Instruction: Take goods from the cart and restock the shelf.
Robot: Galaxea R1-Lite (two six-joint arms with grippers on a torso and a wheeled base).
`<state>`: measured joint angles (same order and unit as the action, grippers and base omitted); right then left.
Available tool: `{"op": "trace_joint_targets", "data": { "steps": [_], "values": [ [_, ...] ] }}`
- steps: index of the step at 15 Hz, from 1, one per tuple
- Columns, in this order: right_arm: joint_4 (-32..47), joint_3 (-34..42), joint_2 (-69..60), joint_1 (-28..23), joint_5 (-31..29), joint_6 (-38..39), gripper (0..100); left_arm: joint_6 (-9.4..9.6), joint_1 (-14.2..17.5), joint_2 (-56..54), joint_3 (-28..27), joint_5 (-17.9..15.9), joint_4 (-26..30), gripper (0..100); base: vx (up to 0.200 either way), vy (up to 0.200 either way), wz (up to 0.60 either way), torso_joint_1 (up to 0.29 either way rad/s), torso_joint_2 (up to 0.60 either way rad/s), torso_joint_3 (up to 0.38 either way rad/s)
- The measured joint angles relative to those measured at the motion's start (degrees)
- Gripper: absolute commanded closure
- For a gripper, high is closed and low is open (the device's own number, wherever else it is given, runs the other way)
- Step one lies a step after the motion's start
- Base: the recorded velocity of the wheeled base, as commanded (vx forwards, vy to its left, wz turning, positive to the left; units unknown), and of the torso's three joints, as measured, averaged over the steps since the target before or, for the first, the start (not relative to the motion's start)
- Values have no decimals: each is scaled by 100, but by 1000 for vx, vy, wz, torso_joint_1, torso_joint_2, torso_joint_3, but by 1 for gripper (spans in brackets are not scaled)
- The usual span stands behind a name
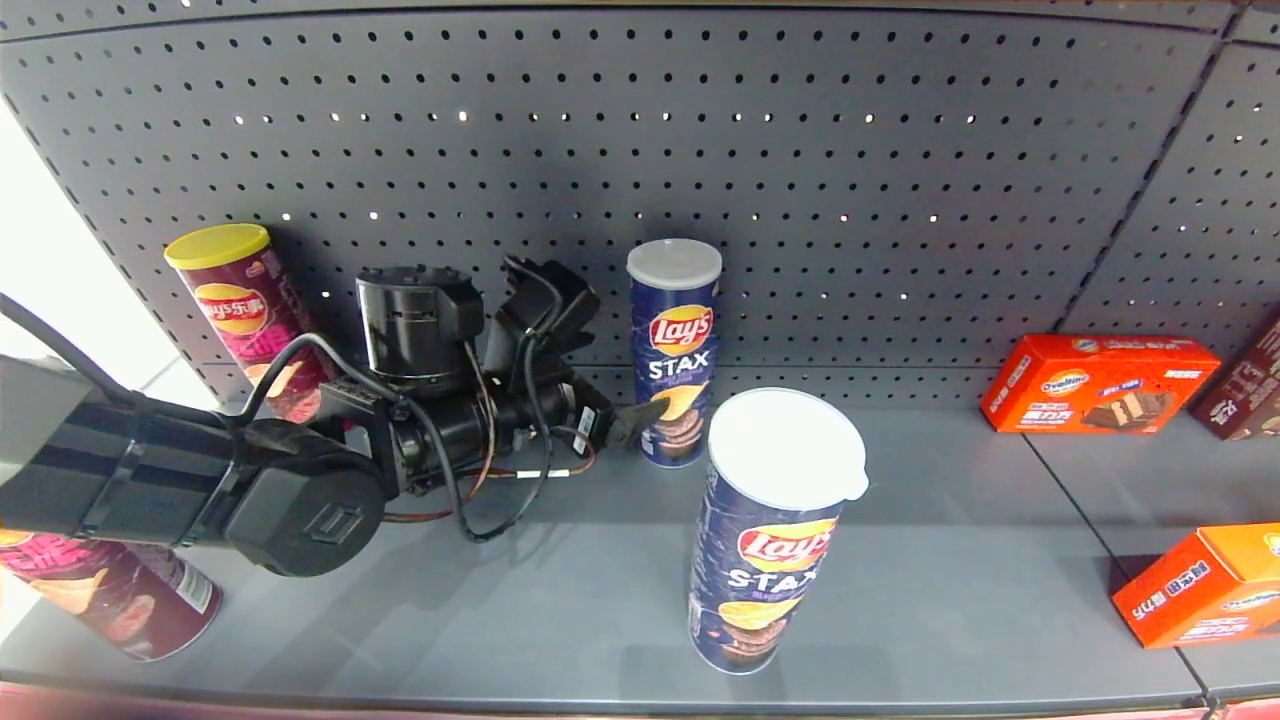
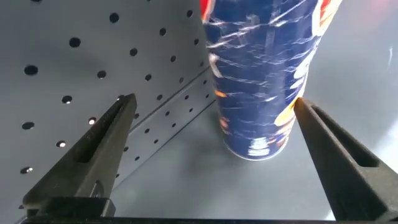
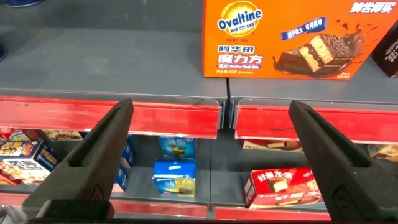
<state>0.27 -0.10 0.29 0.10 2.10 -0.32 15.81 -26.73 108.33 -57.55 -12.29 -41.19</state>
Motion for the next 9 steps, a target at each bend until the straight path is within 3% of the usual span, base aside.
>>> {"op": "trace_joint_targets", "data": {
  "steps": [5,9],
  "values": [
    [0,0,0,-2,0,0,0,11,13,0,122,33,-55,0,0,0,0,0,0,0],
    [0,0,0,-2,1,-1,0,9,41,-130,649,233,-662,0,0,0,0,0,0,0]
  ]
}}
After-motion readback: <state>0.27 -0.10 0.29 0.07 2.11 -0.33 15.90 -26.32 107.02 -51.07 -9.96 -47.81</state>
